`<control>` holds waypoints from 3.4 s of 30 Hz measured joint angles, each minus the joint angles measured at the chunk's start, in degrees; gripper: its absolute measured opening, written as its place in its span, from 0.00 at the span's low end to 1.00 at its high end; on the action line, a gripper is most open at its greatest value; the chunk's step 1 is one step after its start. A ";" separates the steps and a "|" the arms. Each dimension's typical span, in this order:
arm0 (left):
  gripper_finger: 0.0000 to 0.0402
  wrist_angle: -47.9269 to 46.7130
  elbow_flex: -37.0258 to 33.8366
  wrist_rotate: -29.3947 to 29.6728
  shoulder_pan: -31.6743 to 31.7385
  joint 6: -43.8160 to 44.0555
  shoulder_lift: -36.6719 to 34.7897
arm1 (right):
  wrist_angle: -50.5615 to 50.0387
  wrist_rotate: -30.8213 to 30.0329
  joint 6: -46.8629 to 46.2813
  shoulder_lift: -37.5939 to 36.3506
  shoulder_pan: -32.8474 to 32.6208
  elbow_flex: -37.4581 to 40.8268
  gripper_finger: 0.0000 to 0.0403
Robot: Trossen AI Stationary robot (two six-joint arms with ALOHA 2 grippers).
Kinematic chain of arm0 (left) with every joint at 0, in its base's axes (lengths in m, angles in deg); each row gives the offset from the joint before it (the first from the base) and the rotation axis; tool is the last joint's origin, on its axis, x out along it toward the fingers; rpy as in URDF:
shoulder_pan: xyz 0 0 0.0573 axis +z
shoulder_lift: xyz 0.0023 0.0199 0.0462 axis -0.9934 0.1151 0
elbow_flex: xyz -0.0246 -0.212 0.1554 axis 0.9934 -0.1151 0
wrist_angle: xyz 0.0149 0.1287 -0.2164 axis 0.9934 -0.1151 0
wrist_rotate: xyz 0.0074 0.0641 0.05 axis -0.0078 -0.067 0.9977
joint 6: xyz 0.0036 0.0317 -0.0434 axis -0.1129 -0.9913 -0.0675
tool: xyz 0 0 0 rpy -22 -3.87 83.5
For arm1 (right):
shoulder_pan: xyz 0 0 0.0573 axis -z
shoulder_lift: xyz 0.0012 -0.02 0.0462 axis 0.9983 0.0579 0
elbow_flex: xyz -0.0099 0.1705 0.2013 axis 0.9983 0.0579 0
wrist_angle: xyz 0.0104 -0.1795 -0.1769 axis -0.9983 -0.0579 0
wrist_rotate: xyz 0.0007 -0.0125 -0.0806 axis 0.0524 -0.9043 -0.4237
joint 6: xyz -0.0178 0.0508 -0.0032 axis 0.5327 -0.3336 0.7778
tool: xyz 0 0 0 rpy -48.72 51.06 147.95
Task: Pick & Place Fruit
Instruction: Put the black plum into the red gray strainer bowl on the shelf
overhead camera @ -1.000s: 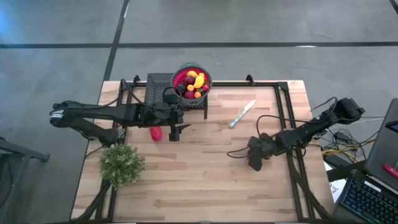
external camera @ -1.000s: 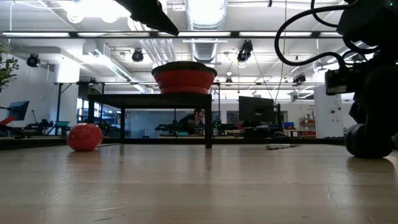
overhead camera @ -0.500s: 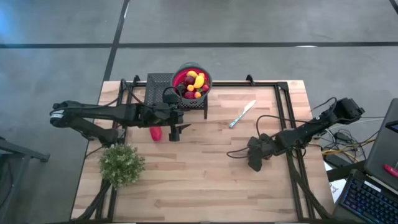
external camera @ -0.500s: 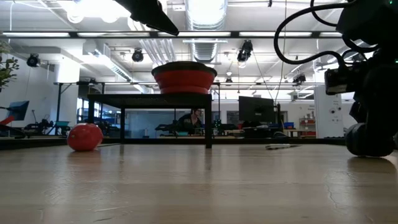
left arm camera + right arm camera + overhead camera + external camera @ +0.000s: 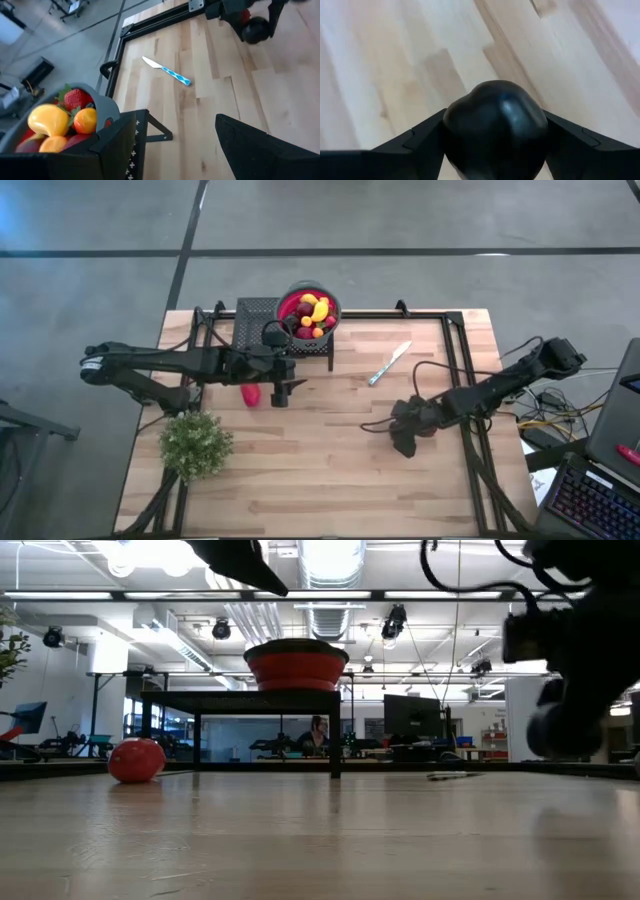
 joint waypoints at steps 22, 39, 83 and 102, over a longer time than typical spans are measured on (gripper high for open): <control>0.69 4.83 -0.01 5.81 -0.02 -25.45 -0.04 | 5.94 7.33 25.46 -0.13 13.05 -20.17 0.62; 0.71 17.50 -0.07 9.92 0.11 -39.36 4.15 | 13.12 10.48 41.06 0.30 21.53 -30.04 0.62; 0.87 44.17 -0.09 0.94 -1.78 -67.69 7.85 | 28.09 13.62 48.51 10.88 23.74 -40.58 0.68; 0.87 46.88 -0.09 -0.76 -3.74 -69.00 7.48 | 27.34 13.47 48.33 11.04 23.70 -41.35 0.68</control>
